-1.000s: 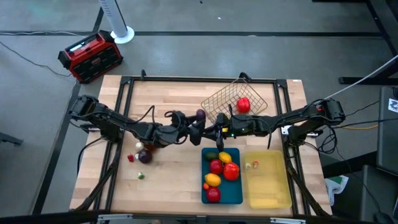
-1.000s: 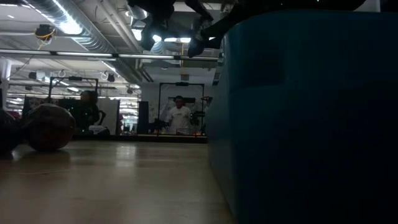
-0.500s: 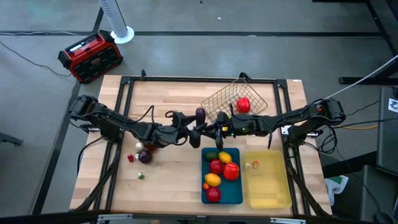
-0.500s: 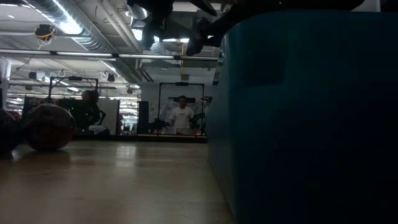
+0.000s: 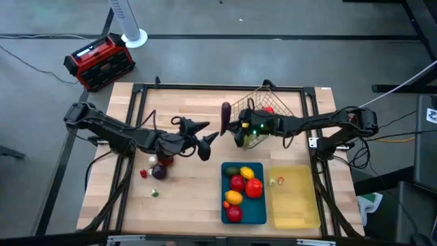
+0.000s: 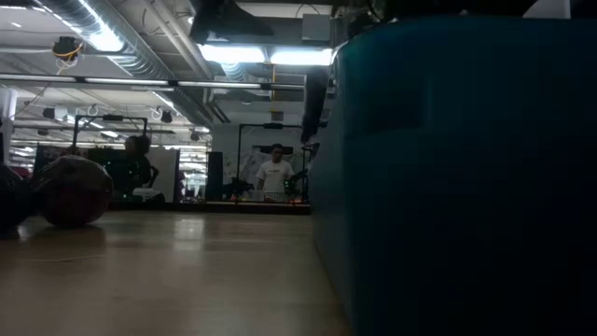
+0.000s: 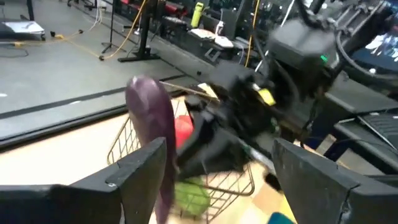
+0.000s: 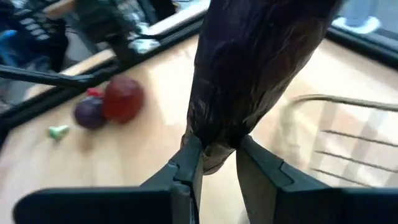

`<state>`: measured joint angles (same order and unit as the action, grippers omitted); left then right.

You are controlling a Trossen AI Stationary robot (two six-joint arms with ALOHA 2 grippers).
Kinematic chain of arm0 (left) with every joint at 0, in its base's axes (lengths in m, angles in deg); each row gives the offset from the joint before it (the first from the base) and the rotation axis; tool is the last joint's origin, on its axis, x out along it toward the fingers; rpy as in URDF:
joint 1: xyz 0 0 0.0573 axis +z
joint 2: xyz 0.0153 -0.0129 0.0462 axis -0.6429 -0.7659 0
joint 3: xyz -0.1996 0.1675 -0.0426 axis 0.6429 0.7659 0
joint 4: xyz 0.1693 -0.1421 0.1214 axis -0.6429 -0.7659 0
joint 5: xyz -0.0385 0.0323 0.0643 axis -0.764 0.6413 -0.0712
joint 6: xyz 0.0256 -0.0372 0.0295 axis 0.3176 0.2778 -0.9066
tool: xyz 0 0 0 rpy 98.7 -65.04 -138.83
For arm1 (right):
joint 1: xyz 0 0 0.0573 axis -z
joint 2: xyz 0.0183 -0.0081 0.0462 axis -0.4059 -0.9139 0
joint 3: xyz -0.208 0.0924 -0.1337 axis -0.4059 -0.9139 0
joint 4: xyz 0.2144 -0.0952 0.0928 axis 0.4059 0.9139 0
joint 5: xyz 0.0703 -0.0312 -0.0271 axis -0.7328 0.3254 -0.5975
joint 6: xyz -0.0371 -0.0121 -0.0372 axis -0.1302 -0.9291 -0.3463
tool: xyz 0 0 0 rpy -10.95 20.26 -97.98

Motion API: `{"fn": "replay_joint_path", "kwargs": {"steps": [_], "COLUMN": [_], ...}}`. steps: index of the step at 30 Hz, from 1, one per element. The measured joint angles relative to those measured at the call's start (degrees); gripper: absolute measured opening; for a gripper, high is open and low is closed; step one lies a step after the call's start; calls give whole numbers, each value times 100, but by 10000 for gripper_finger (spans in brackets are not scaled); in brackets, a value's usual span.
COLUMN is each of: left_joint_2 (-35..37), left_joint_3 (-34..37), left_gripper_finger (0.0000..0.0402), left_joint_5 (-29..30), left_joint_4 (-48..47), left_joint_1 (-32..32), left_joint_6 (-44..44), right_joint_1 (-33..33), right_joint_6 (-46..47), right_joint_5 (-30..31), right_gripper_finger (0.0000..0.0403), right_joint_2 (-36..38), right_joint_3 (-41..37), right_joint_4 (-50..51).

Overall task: Sort produce into baskets
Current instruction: Put the purple eggplant into the brown wire basket

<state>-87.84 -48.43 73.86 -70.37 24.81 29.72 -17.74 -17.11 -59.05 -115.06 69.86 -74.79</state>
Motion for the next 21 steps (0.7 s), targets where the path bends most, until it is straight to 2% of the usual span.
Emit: {"fn": "replay_joint_path", "kwargs": {"steps": [10, 21], "left_joint_2": [40, 40], "left_joint_3": [4, 7], "left_gripper_finger": [288, 288], "left_joint_5": [-3, -5], "left_joint_4": [-686, -1493], "left_joint_1": [-142, -340], "left_joint_6": [353, 590], "right_joint_1": [731, 1162], "right_joint_6": [-258, -943], "right_joint_5": [-354, -340], "right_gripper_finger": [83, 83], "right_joint_2": [624, 1190], "right_joint_3": [-4, -4], "right_joint_4": [369, 2198]}}
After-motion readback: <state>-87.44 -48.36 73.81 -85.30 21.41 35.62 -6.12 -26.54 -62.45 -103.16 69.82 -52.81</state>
